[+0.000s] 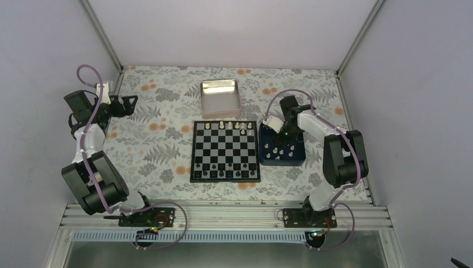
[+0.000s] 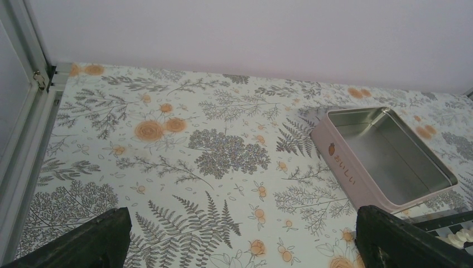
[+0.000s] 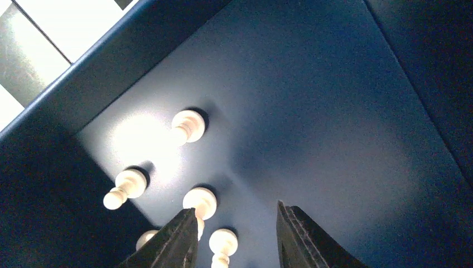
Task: Set up the chess pieces on the board
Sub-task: Pick up the chess piece from the storage box.
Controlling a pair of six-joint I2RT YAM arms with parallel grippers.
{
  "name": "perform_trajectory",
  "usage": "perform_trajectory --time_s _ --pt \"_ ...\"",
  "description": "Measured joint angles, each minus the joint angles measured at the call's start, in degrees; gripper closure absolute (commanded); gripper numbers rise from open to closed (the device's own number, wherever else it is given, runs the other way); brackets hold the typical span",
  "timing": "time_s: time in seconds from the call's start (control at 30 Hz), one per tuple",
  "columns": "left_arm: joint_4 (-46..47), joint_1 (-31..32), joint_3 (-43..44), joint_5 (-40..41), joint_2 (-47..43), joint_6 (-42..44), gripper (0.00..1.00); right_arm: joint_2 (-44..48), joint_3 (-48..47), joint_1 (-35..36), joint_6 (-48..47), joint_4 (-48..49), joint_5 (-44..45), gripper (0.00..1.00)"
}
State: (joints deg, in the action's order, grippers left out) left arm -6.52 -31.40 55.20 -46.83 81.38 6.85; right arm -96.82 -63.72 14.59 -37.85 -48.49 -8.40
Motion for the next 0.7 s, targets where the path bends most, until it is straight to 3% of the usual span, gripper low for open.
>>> perform_trajectory --time_s 0.7 --pt "0.0 0.0 0.0 0.0 0.0 0.0 0.0 0.0 2.8 0.0 0.0 1.8 -2.5 0.62"
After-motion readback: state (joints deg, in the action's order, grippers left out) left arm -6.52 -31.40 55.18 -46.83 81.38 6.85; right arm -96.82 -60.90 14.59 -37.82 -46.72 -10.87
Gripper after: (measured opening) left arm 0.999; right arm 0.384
